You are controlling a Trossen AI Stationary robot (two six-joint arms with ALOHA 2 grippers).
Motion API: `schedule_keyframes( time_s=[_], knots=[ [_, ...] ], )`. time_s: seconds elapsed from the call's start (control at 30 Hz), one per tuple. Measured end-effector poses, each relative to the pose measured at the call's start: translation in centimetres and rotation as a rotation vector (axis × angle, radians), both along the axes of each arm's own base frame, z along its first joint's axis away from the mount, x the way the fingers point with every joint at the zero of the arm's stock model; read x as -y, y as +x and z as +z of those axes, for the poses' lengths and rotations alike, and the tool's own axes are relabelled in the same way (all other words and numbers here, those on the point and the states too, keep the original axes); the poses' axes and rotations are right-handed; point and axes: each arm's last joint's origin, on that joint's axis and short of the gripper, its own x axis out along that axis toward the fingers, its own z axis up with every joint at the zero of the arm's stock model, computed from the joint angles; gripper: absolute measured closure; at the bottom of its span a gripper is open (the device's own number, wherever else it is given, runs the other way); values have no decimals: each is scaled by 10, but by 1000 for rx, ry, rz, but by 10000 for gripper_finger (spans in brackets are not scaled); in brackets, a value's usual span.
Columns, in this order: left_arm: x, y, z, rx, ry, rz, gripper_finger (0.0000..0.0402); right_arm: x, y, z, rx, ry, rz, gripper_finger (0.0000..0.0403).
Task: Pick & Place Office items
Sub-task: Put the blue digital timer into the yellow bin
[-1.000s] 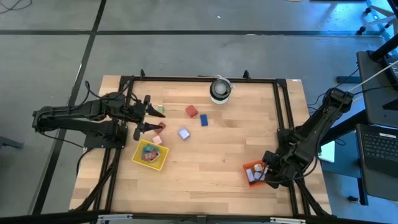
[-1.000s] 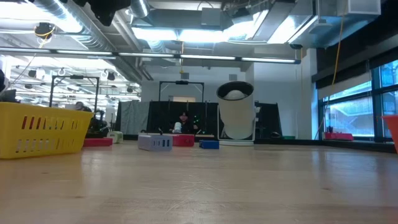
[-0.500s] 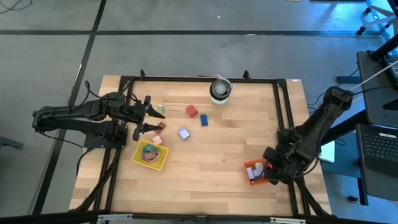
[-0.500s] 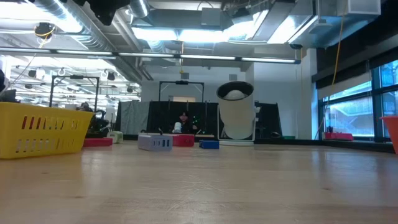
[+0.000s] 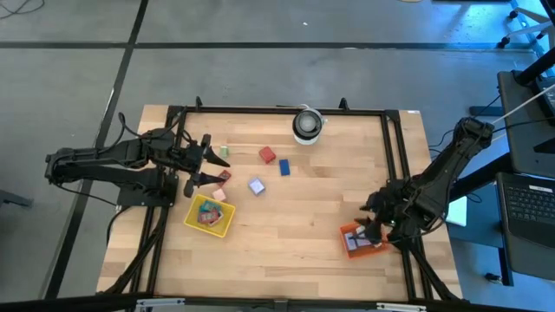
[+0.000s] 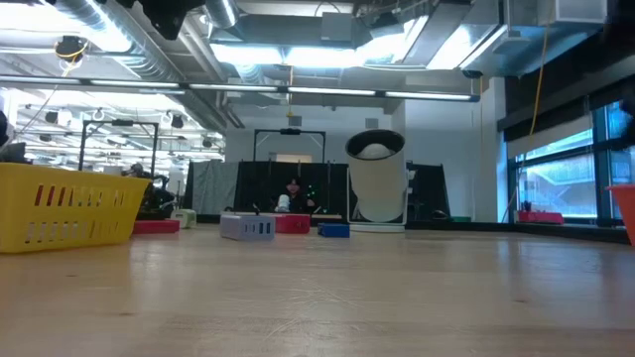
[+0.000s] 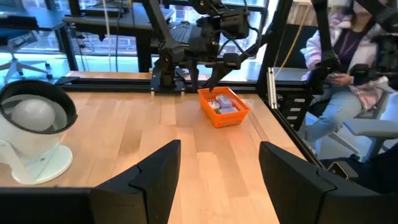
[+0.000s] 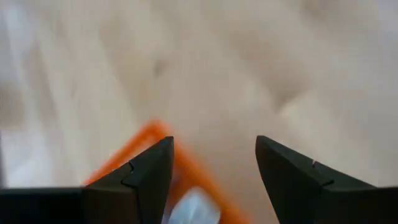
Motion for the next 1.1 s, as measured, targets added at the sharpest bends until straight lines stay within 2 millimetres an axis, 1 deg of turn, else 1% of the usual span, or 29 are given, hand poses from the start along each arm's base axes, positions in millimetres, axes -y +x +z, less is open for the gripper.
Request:
schedule_keyframes(
  time_s=[0.07,0.17,0.23,0.4,0.5,0.57,0.63,0.73,0.8,0.9,1.1],
  knots=[
    [-2,0,0,-3,-16,62,188,6,5,3,99,-99,-52,174],
    [-6,1,1,6,-38,222,186,17,14,8,273,-264,-177,174],
    [-7,2,4,37,-31,258,185,23,20,13,349,-372,-239,174],
    [-8,1,11,110,20,257,187,33,35,41,395,-604,-312,174],
    [-7,-1,12,115,31,256,187,40,45,60,377,-666,-353,174],
    [-7,-4,12,115,32,256,187,46,52,72,325,-636,-347,174],
    [-7,-6,14,127,32,256,187,52,59,85,293,-564,-350,174],
    [-6,-9,14,134,16,261,187,62,67,104,279,-466,-371,174],
    [-6,-10,13,114,-6,269,187,69,71,114,278,-442,-388,174],
    [-6,-10,8,64,-37,276,187,76,74,120,269,-404,-397,174],
    [-7,-9,3,19,-59,292,187,88,87,122,259,-357,-365,174]
  ],
)
